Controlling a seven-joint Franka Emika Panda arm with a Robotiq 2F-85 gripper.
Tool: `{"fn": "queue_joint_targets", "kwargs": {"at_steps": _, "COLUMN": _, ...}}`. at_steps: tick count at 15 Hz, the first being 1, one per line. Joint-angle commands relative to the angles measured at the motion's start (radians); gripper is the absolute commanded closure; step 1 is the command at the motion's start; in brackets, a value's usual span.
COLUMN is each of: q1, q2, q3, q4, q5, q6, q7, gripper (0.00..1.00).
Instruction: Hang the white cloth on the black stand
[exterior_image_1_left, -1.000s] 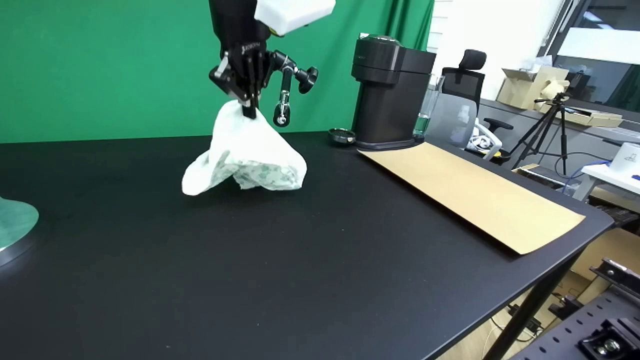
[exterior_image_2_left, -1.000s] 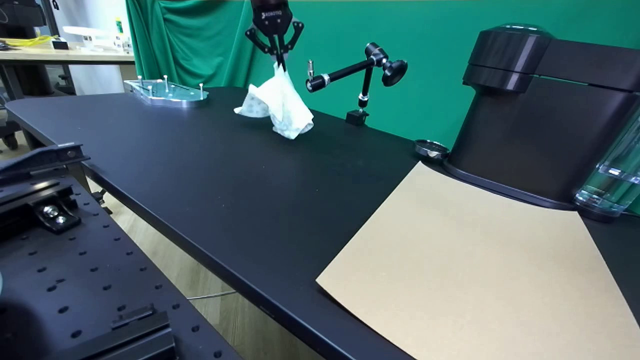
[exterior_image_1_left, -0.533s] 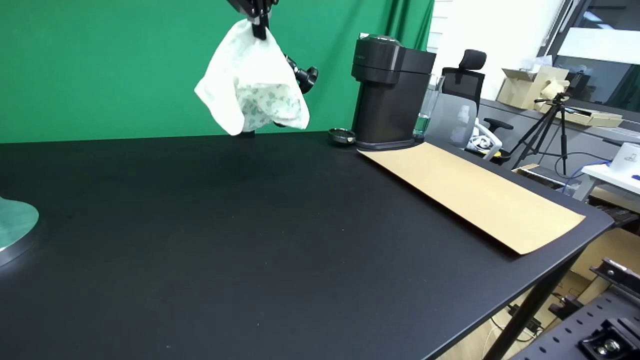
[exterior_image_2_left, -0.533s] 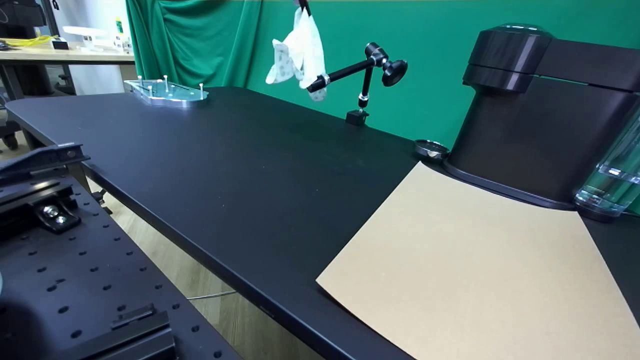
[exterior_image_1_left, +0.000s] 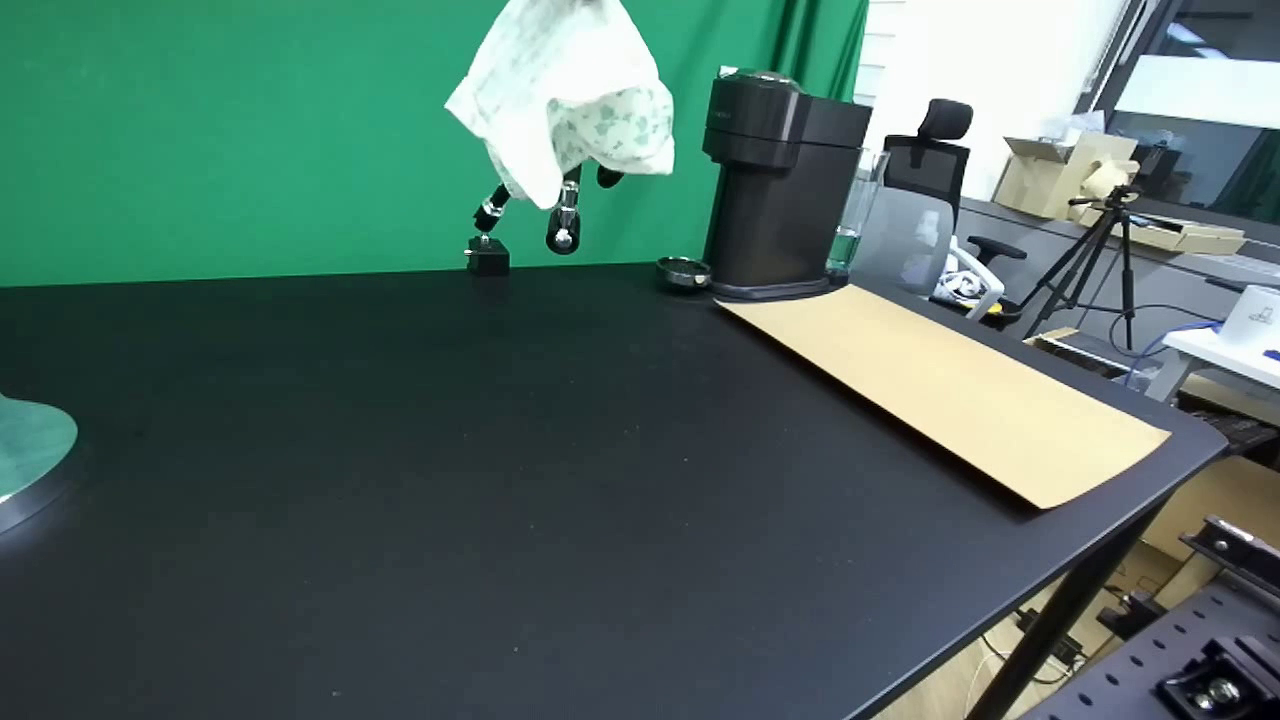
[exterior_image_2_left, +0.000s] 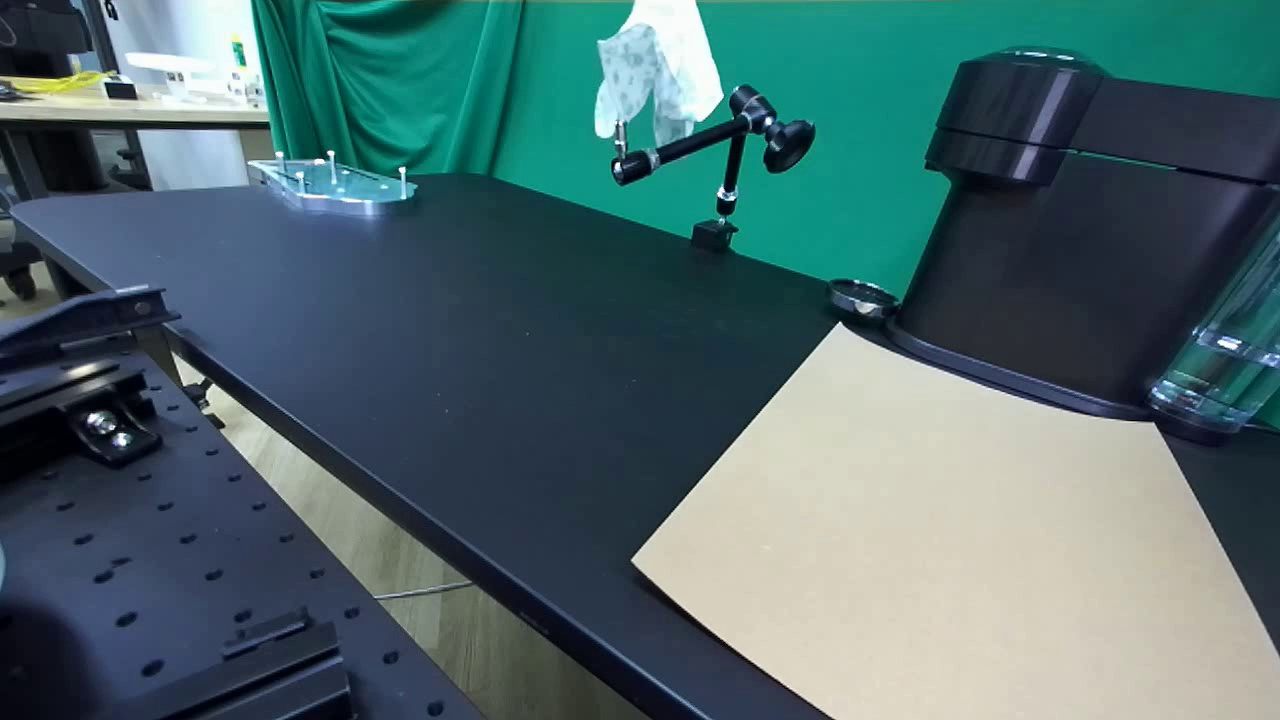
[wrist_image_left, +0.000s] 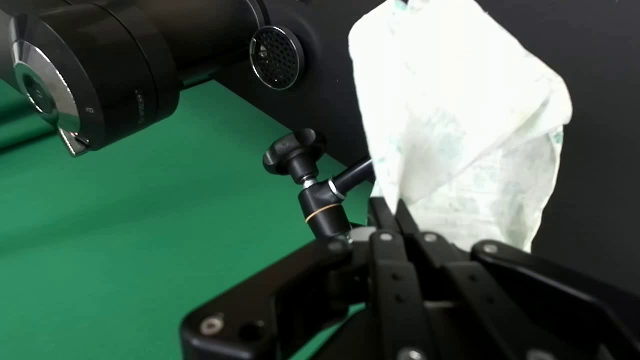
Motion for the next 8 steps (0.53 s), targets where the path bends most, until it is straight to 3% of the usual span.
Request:
{"fn": "queue_joint_targets", "kwargs": {"at_steps": 1, "q1": -0.026, "q2": 0.013, "q3": 0.021, "q4": 0.007, "q5": -0.053, "q6": -0.027, "q7": 0.065, "gripper": 0.99}}
{"fn": "queue_joint_targets", "kwargs": {"at_steps": 8, "q1": -0.021, "q2": 0.067, "q3": 0.027, "q4": -0.009, "q5": -0.062, "q6": -0.038, "q7": 0.083, "gripper": 0.99}}
